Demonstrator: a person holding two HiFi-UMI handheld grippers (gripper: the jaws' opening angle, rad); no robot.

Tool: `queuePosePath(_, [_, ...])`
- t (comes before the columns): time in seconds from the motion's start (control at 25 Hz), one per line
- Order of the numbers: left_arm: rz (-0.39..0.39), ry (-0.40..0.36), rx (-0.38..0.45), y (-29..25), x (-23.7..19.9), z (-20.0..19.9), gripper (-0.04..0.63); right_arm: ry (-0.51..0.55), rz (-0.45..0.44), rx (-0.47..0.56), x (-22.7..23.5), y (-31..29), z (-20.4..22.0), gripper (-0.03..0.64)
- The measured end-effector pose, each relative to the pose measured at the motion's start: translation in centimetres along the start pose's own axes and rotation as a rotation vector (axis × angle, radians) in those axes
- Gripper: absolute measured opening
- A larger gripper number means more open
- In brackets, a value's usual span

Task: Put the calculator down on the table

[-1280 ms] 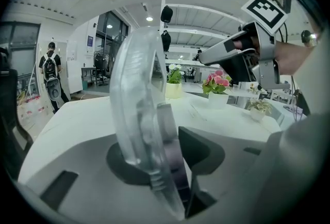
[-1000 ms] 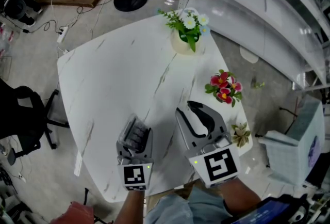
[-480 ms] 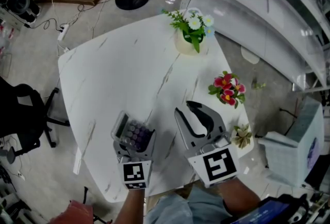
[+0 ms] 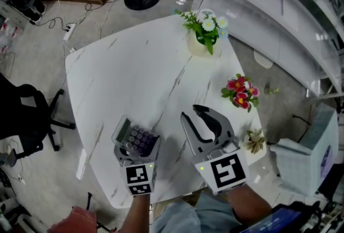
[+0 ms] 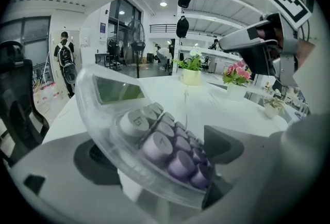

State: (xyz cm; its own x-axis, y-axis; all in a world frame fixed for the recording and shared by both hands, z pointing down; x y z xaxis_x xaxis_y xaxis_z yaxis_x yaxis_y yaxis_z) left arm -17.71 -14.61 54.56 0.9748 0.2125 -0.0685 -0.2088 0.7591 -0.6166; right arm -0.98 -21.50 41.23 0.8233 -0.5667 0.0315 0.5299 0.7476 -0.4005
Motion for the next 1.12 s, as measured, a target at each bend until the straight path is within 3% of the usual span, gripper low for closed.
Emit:
queuePosePath(0.24, [-0.058,0.02,-0.014,1.2,-1.5,0.3,0.499,0.006,-0.021,0.013,-1.2,0.0,-0.4,0.121])
queuePosePath(0.44, [-0.082,0.083,-0.02,2.2,-2.7,0.7,0.503,0.015,-0.037,0.022,-2.3,0.0,-0.6,0.121])
queuePosePath(0.72, [-0.128,0.177,-0.091,4.0,-4.2,2.9,0.506,0.025,-0.062,0.026,-4.1,0.0,-0.6,0.121])
queuePosePath(0.88, [-0.171,0.027,-0.028,4.8,-4.7,2.7,0.511,0.035,-0.084,0.027,-5.5,0.1,-0.4,0.121])
queuePosePath(1.0, [-0.139,-0.082,0.015,5.2,-3.9,2.7,0.514,0.039,-0.096,0.028,-6.5,0.3,-0.4,0.121])
queuePosePath(1.12, [-0.051,-0.075,0.036,5.0,-2.8,3.1,0.518,0.045,-0.098,0.033,-7.2,0.6,-0.5,0.123])
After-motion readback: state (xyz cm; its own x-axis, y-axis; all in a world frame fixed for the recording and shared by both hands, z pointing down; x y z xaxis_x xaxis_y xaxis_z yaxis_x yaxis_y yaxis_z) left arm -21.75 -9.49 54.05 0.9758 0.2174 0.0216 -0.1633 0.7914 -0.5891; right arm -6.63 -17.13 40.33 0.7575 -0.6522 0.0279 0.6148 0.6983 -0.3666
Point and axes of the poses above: the fingertips, and each gripper's own axes: y backward along the fingers, x to its right, z out of its underside, the point moved 5 cm from there along y, backward along the fingers, and after that the axes turned 1 degree about z, right-handed, at the moved point
